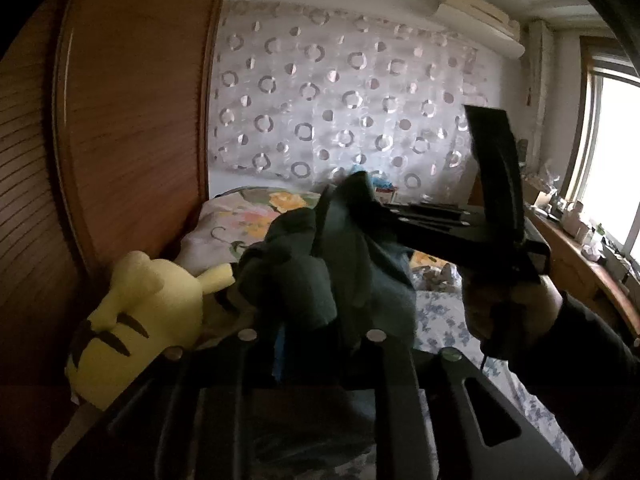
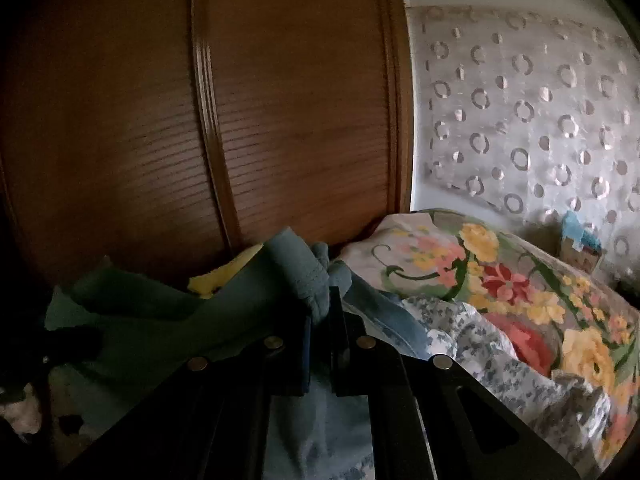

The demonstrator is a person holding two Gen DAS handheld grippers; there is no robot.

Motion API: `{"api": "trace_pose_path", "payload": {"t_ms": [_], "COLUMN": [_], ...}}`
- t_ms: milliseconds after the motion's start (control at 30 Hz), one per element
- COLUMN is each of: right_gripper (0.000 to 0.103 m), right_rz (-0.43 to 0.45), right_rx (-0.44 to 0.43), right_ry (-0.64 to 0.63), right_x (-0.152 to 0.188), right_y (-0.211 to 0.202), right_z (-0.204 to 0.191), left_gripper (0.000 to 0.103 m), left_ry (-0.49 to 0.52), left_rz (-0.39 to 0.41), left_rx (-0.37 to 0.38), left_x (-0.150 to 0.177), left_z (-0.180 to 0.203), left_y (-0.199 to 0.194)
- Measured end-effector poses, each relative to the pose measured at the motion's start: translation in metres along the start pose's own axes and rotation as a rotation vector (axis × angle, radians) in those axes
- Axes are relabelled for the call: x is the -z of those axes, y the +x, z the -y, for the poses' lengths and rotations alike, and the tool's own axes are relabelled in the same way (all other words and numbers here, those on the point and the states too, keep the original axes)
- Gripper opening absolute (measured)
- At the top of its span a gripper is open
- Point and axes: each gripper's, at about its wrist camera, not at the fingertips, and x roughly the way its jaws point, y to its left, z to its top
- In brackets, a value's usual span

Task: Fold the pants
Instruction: 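Lift the folded pants with both tools and carry them toward the clothes stack, then lower the pants onto the clothes stack and open both tools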

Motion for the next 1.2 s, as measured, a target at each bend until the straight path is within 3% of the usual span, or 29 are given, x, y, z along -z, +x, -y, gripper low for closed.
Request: {"api": "trace_pose_path", "payload": {"t_ms": [167,467,667,833,1033,1100,1133,1167,1200], "right_gripper": [0.01,0.033,0.035,0.035,0.035,0.035,0.035,0.035,0.035], "right_rz": [-0.021,-0.01,0.005,-0.017,-0.068,-0.071,-0.066,-0.06,-0.057], "right_rx": [0.02,0.06,0.104,0.106,0.176,0.168,0.165,0.162,0.161], "right_ry": [0.007,0.017,0.093,0.116,0.177,0.198,0.203,0.205,0.204], "right_x": [-0.001,0.009,0.022,0.031,0.03,0.027,0.026,0.025,0.025], "right_y": [0.009,-0.03,-0.051,-0.046,-0.026,-0.028,-0.031,-0.036,-0.04], "right_z": [-0.001,-0.007,0.004,0.002,0.007,0.006,0.004,0.001,-0.002], "left_gripper": [0.048,0.048,0.048,0.048,0.049,0.055,0.072,0.081,0.081], "left_ry": [0.002,0.019,0.013,0.021,0.031,0.042,0.046,0.046,0.047], "left_rz": [-0.002,-0.008,-0.056,-0.072,-0.097,-0.101,-0.1,-0.092,-0.087], "left_rx": [-0.019,-0.001,0.0,0.008,0.007,0.011,0.018,0.034,0.041], "left_x": [0.004,0.007,0.022,0.027,0.032,0.032,0.033,0.033,0.032], "left_z": [-0.008,-0.005,0.0,0.006,0.008,0.01,0.011,0.012,0.014], "left_y": [-0.003,-0.012,-0.003,-0.004,-0.006,-0.008,-0.01,-0.013,-0.015]}}
